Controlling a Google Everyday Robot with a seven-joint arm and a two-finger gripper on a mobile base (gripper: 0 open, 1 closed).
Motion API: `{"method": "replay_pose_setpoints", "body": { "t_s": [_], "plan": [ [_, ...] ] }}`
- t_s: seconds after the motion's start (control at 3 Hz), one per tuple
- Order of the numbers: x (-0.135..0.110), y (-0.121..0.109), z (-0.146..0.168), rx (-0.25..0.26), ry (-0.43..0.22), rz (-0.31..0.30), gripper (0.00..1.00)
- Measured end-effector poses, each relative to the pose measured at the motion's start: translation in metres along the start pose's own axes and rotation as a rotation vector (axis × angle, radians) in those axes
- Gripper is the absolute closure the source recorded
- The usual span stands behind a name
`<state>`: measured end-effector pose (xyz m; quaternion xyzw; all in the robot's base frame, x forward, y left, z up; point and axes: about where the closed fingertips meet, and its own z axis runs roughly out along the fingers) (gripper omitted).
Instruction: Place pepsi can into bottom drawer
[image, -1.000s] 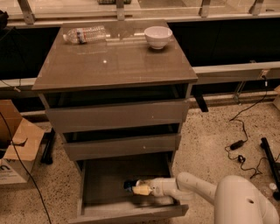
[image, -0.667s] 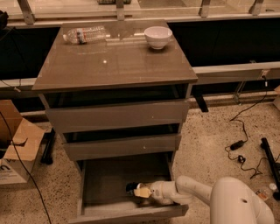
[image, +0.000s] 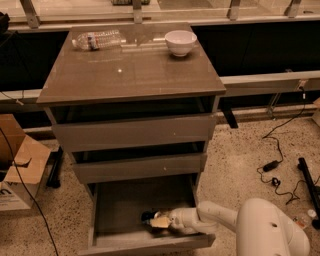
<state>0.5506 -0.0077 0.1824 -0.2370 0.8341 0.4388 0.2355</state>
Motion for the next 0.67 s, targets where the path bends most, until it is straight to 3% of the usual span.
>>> {"method": "replay_pose_setpoints", "body": {
  "t_s": [0.33, 0.67],
  "plan": [
    [0.0, 0.0, 0.0, 0.0, 0.0, 0.0, 0.0],
    [0.0, 0.0, 0.0, 0.0, 0.0, 0.0, 0.0]
  ]
}}
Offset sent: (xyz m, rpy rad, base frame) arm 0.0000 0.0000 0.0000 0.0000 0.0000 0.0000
